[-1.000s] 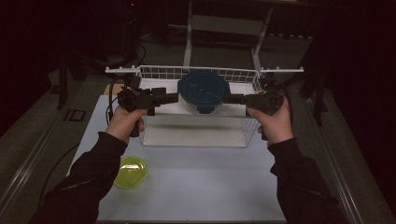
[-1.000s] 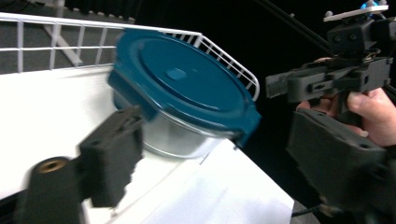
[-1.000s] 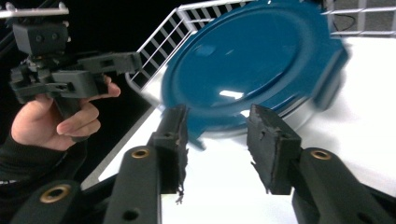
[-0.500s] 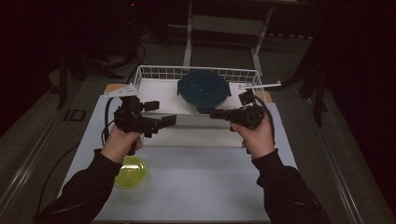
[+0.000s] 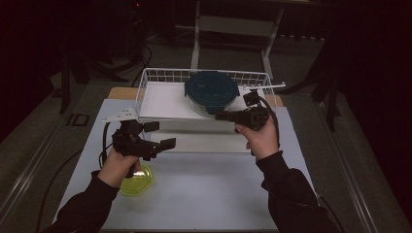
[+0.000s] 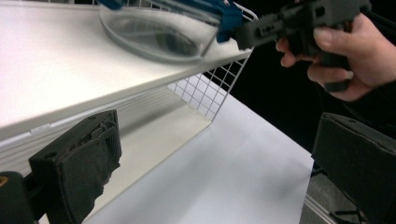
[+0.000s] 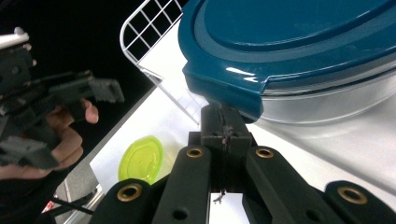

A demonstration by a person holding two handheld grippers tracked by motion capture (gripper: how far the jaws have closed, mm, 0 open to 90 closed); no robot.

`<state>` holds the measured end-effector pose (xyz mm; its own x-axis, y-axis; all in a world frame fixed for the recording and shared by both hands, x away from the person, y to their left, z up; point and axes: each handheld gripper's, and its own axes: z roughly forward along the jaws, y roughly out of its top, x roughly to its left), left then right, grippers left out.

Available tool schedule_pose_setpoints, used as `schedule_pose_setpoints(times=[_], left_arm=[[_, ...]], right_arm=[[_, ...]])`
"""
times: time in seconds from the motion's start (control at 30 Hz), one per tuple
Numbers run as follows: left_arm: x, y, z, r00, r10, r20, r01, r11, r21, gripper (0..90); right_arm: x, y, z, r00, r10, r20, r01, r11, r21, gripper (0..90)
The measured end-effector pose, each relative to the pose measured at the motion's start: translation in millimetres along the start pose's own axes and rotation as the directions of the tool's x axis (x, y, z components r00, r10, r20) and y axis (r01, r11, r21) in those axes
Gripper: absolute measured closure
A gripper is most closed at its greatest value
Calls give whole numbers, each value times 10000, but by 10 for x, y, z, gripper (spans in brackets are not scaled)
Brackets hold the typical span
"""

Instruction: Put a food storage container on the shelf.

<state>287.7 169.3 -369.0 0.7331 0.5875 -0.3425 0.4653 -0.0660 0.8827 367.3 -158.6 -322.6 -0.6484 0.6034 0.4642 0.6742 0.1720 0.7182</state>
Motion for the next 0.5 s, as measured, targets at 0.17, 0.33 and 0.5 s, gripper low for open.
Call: schedule_pose_setpoints(times=[0.17,0.33,0.5], left_arm=[[-26,-116,14,9992,384,-98,-381,9989,263,7],[-23,-176,5,9989,452,-135,-447,9985,320,7],[-5,-221,-26,9989,434,-157,-430,9987,281,7]], right_arm=[[-60,39,81,9999,85,137,-87,9999,128,898],[-86,56,88,9997,167,204,-168,9998,61,898],[-88,91,100,9996,119,265,-122,9998,125,897]])
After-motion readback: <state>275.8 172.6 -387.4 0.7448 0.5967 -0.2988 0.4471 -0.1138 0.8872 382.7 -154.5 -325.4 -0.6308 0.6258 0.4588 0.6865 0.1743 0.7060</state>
